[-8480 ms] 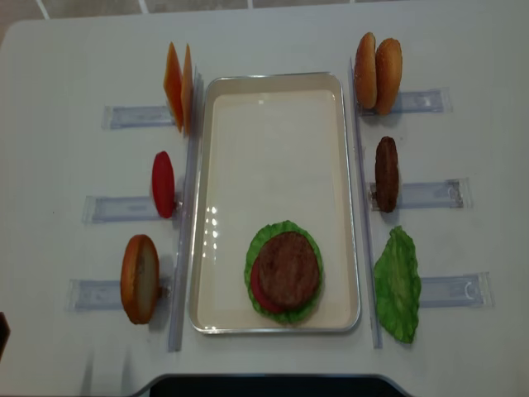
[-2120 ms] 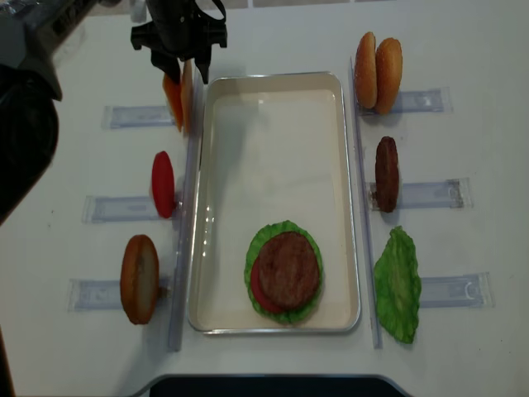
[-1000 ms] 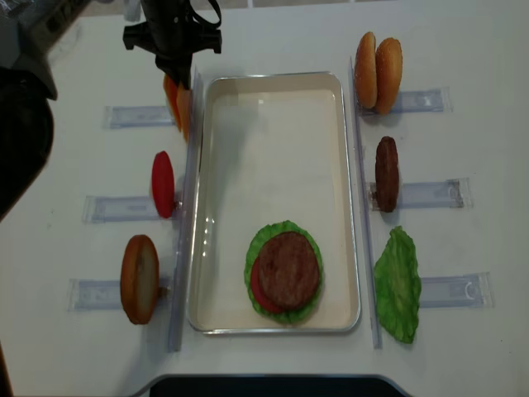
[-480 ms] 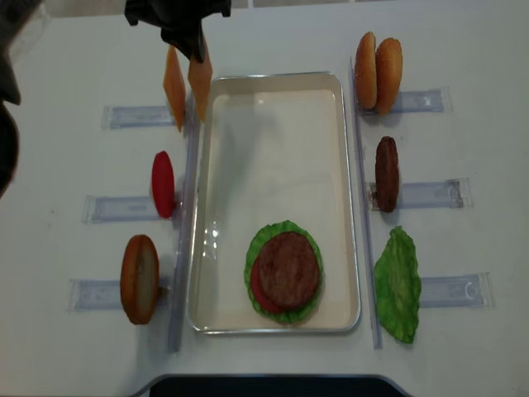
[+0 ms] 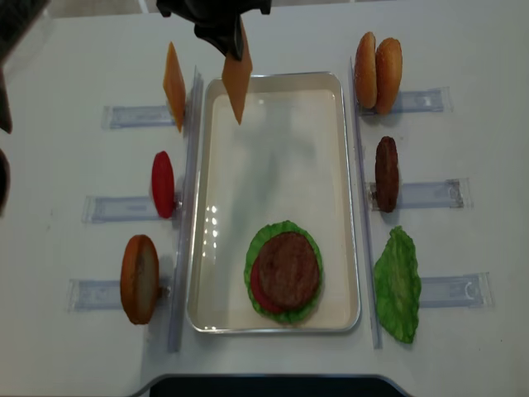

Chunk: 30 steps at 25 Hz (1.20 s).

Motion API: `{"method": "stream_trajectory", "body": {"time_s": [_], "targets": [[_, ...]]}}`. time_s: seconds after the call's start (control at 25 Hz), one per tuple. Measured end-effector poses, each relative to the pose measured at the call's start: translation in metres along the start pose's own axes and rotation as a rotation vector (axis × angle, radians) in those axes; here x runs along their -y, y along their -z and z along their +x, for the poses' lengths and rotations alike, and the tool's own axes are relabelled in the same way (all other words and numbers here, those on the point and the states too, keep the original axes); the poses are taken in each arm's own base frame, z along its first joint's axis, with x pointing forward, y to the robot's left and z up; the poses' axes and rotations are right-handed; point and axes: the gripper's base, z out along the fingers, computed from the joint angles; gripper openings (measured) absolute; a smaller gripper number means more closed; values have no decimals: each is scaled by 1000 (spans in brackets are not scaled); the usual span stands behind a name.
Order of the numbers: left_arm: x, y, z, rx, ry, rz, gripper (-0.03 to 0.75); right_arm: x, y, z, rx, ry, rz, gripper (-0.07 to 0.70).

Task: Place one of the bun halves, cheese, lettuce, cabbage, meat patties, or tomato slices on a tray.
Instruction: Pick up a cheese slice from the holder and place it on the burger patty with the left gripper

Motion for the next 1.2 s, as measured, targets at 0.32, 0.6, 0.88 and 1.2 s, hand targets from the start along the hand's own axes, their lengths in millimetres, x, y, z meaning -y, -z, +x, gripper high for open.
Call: {"method": "stream_trajectory", "body": {"time_s": [0.32, 0.6, 0.88, 1.2], "targets": [[24, 0, 26, 11, -34, 78, 35, 0, 0, 0, 0, 0, 0, 481], [41, 2, 59, 44, -46, 170, 35, 0, 0, 0, 0, 0, 0, 481], [42, 6, 93, 80, -9, 259, 35, 0, 0, 0, 0, 0, 0, 481], [37, 4, 128, 85, -16, 366, 35, 0, 0, 0, 0, 0, 0, 481]]}}
